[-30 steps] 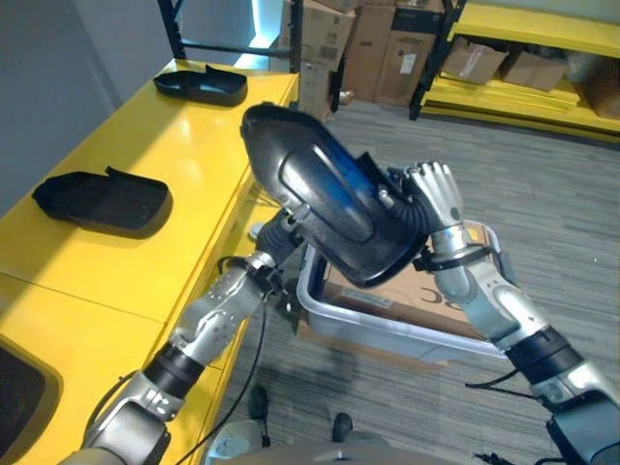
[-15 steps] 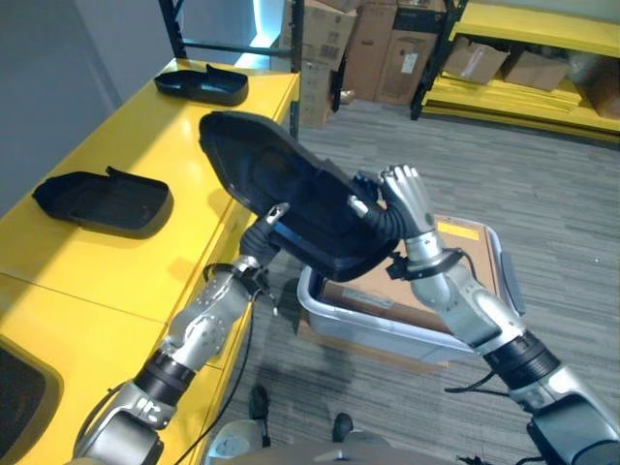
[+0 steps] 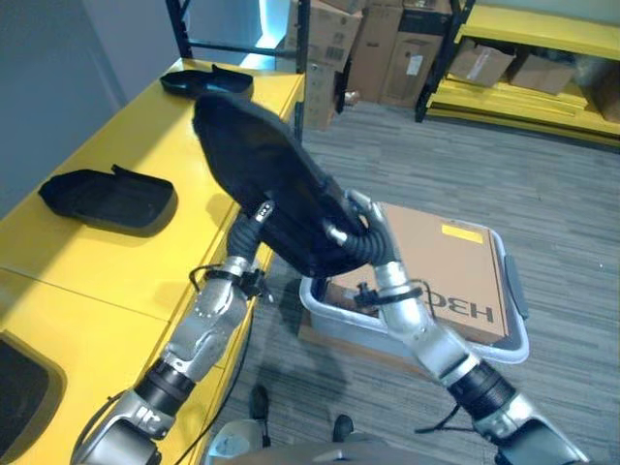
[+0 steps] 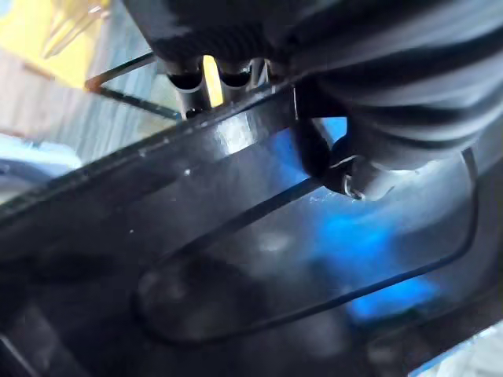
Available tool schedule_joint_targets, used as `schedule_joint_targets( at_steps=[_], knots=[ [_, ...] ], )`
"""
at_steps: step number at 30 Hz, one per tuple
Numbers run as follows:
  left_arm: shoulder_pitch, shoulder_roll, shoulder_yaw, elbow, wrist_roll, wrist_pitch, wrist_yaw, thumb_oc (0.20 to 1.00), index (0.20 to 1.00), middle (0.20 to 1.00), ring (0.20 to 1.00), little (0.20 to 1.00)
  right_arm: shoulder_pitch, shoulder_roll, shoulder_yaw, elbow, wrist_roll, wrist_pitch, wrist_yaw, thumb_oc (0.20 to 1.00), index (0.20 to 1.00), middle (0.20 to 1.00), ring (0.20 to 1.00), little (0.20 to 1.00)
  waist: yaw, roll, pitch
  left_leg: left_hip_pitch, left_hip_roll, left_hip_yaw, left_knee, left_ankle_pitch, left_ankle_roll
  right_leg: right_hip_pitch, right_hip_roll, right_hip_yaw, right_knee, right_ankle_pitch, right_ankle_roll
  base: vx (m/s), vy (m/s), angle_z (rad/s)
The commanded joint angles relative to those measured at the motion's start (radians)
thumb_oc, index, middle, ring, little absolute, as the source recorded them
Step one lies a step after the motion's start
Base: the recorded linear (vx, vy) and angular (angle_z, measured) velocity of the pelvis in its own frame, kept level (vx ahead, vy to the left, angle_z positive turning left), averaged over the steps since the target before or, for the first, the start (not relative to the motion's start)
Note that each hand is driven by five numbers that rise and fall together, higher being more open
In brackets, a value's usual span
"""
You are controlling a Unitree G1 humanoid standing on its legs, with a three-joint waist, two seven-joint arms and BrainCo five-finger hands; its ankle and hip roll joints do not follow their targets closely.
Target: Move parts from the plastic box to the shelf.
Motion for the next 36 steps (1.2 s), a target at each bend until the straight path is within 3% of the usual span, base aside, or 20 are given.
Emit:
schedule_joint_targets(
  at_steps=[1,5,6,9,10,14,16,18,23,24,27,29,30,31,33,36],
  knots=[
    [-0.115,0.008,0.028,-0.052,0.374,-0.167,0.127,0.200,0.200,0.200,0.200,0.200,0.065,0.019,-0.045,-0.020,0.118,-0.083,-0.083,1.000,1.000,1.000,1.000,1.000,-0.008,-0.013,-0.018,0.080,0.020,-0.006,0.004,-0.188,-0.014,-0.013,-0.009,-0.009,0.002,-0.057,0.010,0.00,0.000,0.00],
    [-0.095,0.068,0.068,-0.081,0.521,-0.177,0.182,0.200,0.200,0.200,0.200,0.200,0.159,0.009,-0.119,0.007,0.147,-0.087,-0.051,1.000,1.000,1.000,1.000,1.000,-0.033,-0.008,-0.017,0.085,0.025,0.007,0.004,-0.189,-0.014,-0.014,-0.008,0.004,0.005,-0.059,0.012,0.00,0.019,-0.04],
    [-0.089,0.102,0.094,-0.101,0.609,-0.170,0.219,0.200,0.200,0.200,0.200,0.200,0.207,0.001,-0.153,0.050,0.209,-0.125,0.040,1.000,1.000,1.000,1.000,1.000,-0.050,-0.007,-0.015,0.087,0.027,0.013,0.004,-0.189,-0.013,-0.014,-0.007,0.011,0.007,-0.060,0.012,0.00,0.023,-0.07],
    [-0.078,0.144,0.119,-0.114,0.661,-0.169,0.265,0.200,0.200,0.200,0.200,0.200,0.269,-0.002,-0.183,0.087,0.327,-0.153,0.158,1.000,1.000,1.000,1.000,1.000,-0.064,-0.006,-0.017,0.090,0.029,0.017,0.004,-0.189,-0.016,-0.015,-0.006,0.016,0.009,-0.064,0.012,0.01,0.014,-0.11],
    [-0.066,0.182,0.149,-0.125,0.683,-0.186,0.290,0.200,0.200,0.200,0.200,0.200,0.328,0.001,-0.212,0.144,0.403,-0.150,0.280,1.000,1.000,1.000,1.000,1.000,-0.074,-0.008,-0.018,0.091,0.030,0.019,0.004,-0.191,-0.017,-0.016,-0.006,0.019,0.011,-0.067,0.013,0.01,0.000,-0.15],
    [-0.052,0.215,0.183,-0.148,0.671,-0.228,0.294,0.200,0.200,0.200,0.200,0.200,0.382,0.014,-0.209,0.268,0.430,-0.081,0.416,1.000,1.000,1.000,1.000,1.000,-0.072,-0.013,-0.019,0.093,0.031,0.015,0.004,-0.194,-0.020,-0.014,-0.007,0.013,0.015,-0.076,0.011,0.00,-0.049,-0.05],
    [-0.036,0.218,0.201,-0.180,0.666,-0.258,0.273,0.200,0.200,0.200,0.200,0.200,0.409,0.046,-0.201,0.418,0.460,-0.040,0.473,1.000,1.000,1.000,1.000,1.000,-0.063,-0.016,-0.018,0.093,0.040,0.016,0.004,-0.190,-0.025,-0.012,-0.007,-0.004,0.025,-0.085,0.005,-0.02,-0.120,0.03],
    [-0.018,0.205,0.209,-0.228,0.652,-0.290,0.233,0.200,0.200,0.200,0.200,0.200,0.412,0.093,-0.204,0.616,0.439,-0.013,0.517,1.000,1.000,1.000,1.000,1.000,-0.041,-0.016,-0.014,0.090,0.052,0.005,0.004,-0.180,-0.037,-0.004,0.000,-0.032,0.032,-0.096,-0.009,-0.03,-0.175,0.15],
    [0.014,0.183,0.233,-0.287,0.596,-0.297,0.159,0.200,0.200,0.200,0.200,0.200,0.339,0.125,-0.200,0.834,0.412,0.034,0.568,1.000,1.000,1.000,1.000,1.000,0.015,-0.006,0.002,0.077,0.071,-0.023,0.004,-0.155,-0.070,0.015,0.017,-0.069,0.020,-0.104,-0.029,-0.04,-0.188,0.39],
    [0.059,0.170,0.262,-0.310,0.556,-0.304,0.120,0.200,0.200,0.200,0.200,0.200,0.279,0.142,-0.194,0.897,0.409,0.077,0.576,1.000,1.000,1.000,1.000,1.000,0.056,0.005,0.014,0.061,0.083,-0.034,0.004,-0.129,-0.096,0.026,0.029,-0.090,0.013,-0.107,-0.038,-0.05,-0.176,0.39],
    [0.108,0.155,0.308,-0.336,0.501,-0.313,0.074,0.200,0.200,0.200,0.200,0.200,0.221,0.154,-0.191,0.973,0.334,0.170,0.623,1.000,1.000,1.000,1.000,1.000,0.100,0.017,0.031,0.030,0.093,-0.043,0.004,-0.094,-0.120,0.036,0.035,-0.113,0.011,-0.106,-0.042,-0.07,-0.120,0.29],
    [0.130,0.154,0.331,-0.348,0.462,-0.328,0.039,0.200,0.200,0.200,0.200,0.200,0.192,0.158,-0.185,1.041,0.295,0.190,0.645,1.000,1.000,1.000,1.000,1.000,0.124,0.022,0.040,0.014,0.092,-0.043,0.018,-0.084,-0.127,0.041,0.035,-0.129,0.016,-0.110,-0.044,-0.06,-0.067,0.46],
    [0.140,0.152,0.344,-0.352,0.444,-0.334,0.017,0.200,0.200,0.200,0.200,0.200,0.180,0.161,-0.184,1.069,0.263,0.210,0.655,1.000,1.000,1.000,1.000,1.000,0.134,0.023,0.049,0.016,0.090,-0.037,0.030,-0.088,-0.128,0.048,0.033,-0.138,0.022,-0.115,-0.046,-0.12,-0.079,0.60],
    [0.155,0.141,0.365,-0.364,0.409,-0.353,-0.062,0.200,0.200,0.200,0.200,0.200,0.144,0.164,-0.177,1.161,0.198,0.259,0.684,1.000,1.000,1.000,1.000,1.000,0.155,0.013,0.061,0.004,0.082,0.015,0.118,-0.125,-0.106,0.047,0.016,-0.190,0.046,-0.114,-0.052,-0.18,-0.095,0.91],
    [0.158,0.125,0.369,-0.379,0.372,-0.364,-0.145,0.200,0.200,0.200,0.200,0.200,0.105,0.168,-0.185,1.254,0.242,0.344,0.682,1.000,1.000,1.000,1.000,1.000,0.165,-0.017,0.069,0.017,0.060,0.080,0.278,-0.239,-0.060,0.045,-0.011,-0.239,0.072,-0.111,-0.052,-0.11,-0.083,1.37],
    [0.144,0.111,0.375,-0.400,0.356,-0.343,-0.201,0.200,0.200,0.200,0.200,0.200,0.086,0.168,-0.222,1.314,0.347,0.434,0.657,1.000,1.000,1.000,1.000,1.000,0.164,-0.033,0.066,0.035,0.044,0.130,0.394,-0.302,-0.038,0.028,-0.023,-0.292,0.085,-0.094,-0.056,-0.07,-0.012,0.85]
  ],
)
